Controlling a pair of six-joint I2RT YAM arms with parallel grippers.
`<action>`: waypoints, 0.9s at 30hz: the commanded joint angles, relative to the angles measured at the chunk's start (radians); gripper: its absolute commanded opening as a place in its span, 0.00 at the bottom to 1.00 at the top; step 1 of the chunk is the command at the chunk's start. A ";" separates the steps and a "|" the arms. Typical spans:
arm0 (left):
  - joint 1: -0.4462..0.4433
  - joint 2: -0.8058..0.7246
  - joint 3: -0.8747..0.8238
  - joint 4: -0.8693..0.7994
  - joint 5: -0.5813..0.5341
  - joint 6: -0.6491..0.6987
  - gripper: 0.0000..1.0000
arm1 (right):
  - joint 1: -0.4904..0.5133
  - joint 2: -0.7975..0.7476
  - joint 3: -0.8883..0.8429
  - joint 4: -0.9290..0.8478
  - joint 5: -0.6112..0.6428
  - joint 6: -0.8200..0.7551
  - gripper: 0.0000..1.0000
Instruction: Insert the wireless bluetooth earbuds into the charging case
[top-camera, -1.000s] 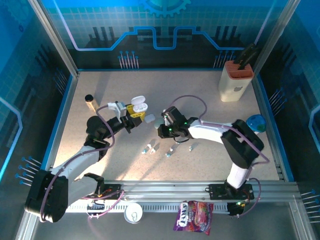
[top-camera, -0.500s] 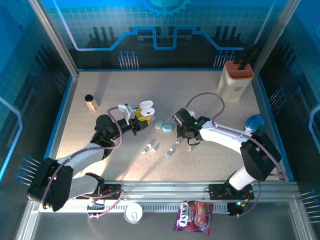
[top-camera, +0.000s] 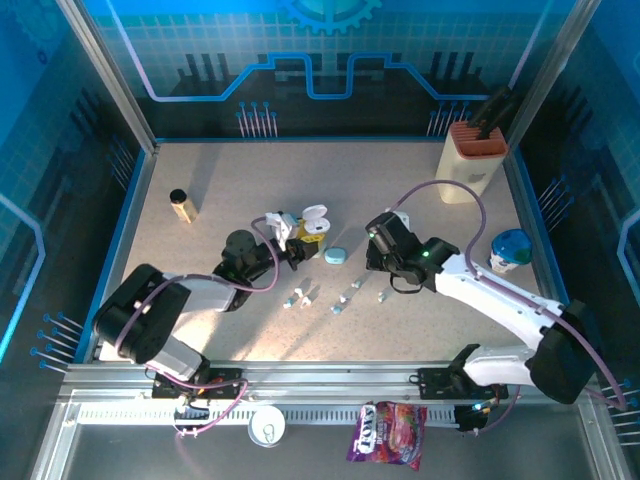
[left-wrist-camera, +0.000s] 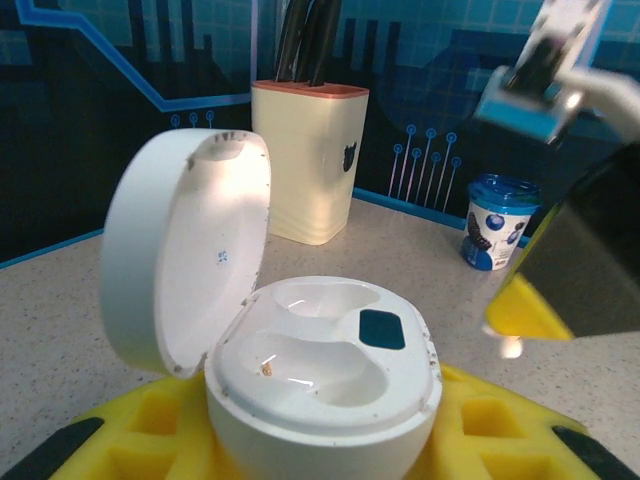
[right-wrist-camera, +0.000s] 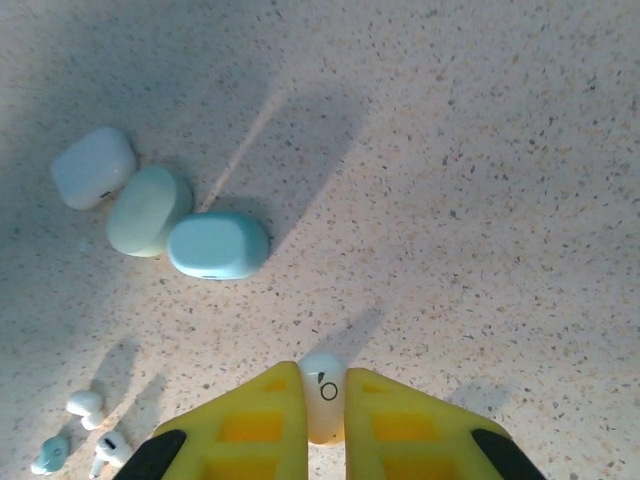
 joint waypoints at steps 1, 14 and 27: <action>-0.029 0.056 0.040 0.130 -0.054 0.043 0.28 | 0.026 -0.040 0.073 -0.045 -0.005 -0.027 0.11; -0.105 0.128 0.078 0.145 -0.087 0.131 0.28 | 0.103 0.059 0.293 0.004 -0.081 -0.158 0.12; -0.125 0.108 0.060 0.150 -0.069 0.171 0.27 | 0.112 0.183 0.371 0.042 -0.124 -0.195 0.12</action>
